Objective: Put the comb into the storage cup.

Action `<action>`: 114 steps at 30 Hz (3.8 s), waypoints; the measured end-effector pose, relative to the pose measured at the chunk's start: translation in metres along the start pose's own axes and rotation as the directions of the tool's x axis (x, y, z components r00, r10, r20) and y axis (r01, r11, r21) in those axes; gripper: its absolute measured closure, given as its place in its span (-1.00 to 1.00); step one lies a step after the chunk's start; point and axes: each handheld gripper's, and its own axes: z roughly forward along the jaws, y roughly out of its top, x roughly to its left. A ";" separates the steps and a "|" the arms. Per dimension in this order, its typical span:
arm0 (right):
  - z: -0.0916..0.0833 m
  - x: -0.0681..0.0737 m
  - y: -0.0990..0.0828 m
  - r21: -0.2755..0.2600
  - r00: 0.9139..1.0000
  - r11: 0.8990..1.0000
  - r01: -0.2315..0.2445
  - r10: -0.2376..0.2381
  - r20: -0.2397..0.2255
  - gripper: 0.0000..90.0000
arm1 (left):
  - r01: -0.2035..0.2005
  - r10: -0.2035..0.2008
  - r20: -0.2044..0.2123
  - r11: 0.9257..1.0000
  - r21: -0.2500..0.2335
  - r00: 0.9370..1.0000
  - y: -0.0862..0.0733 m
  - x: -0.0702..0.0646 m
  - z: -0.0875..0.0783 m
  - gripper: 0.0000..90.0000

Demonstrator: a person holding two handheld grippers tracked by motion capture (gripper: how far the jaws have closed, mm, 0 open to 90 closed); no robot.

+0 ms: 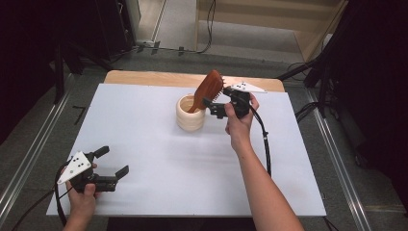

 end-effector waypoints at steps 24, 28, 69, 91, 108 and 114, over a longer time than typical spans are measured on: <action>-0.039 -0.005 -0.018 -0.017 0.999 0.999 0.029 -0.029 0.016 -1.00 | -0.002 0.002 -0.006 1.000 0.002 1.000 0.000 0.000 0.000 -1.00; -0.047 -0.005 -0.021 -0.018 0.999 0.999 0.040 -0.039 0.026 -1.00 | -0.002 0.002 -0.005 1.000 0.001 1.000 0.000 0.000 0.000 -1.00; -0.118 -0.014 -0.084 -0.041 0.992 0.992 0.120 -0.118 0.049 -1.00 | -0.013 0.013 -0.011 1.000 0.010 1.000 0.000 -0.001 0.001 -1.00; -0.155 -0.025 -0.109 -0.043 0.988 0.992 0.123 -0.118 0.096 -1.00 | -0.016 0.016 -0.011 1.000 0.010 1.000 0.000 -0.002 0.001 -1.00; -0.184 -0.035 -0.128 -0.036 0.986 0.994 0.104 -0.098 0.134 -1.00 | -0.016 0.016 -0.016 1.000 0.013 1.000 0.000 -0.002 0.001 -1.00; -0.193 -0.037 -0.134 -0.037 0.985 0.994 0.098 -0.092 0.146 -1.00 | -0.016 0.016 -0.017 1.000 0.013 1.000 0.000 -0.002 0.001 -1.00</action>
